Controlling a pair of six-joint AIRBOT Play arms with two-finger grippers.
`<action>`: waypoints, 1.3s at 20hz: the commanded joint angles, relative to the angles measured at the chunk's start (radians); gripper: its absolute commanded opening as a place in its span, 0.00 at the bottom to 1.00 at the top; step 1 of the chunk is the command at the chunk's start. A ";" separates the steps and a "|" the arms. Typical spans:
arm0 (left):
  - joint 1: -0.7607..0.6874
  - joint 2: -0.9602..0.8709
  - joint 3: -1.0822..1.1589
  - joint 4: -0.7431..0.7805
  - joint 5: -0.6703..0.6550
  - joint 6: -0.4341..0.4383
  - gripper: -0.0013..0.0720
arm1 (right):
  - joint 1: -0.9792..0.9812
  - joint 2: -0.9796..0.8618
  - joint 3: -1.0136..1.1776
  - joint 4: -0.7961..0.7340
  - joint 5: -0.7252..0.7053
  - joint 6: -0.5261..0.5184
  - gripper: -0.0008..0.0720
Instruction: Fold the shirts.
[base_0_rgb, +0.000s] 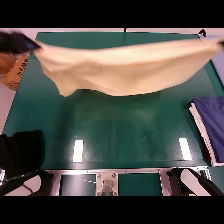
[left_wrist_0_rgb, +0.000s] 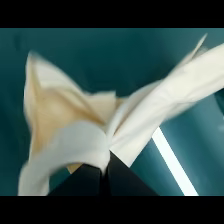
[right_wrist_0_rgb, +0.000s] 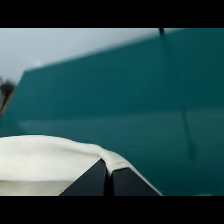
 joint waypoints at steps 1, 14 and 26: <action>0.000 0.230 0.218 -0.003 0.188 -0.005 0.05 | 0.000 0.150 0.266 0.017 -0.162 0.000 0.04; 0.000 0.313 -0.069 0.037 0.202 -0.053 0.05 | 0.013 0.169 -0.017 -0.072 -0.187 0.058 0.04; -0.117 -0.403 -0.425 -0.092 0.690 0.127 0.05 | 0.247 -0.578 -0.298 -0.026 -0.436 -0.052 0.03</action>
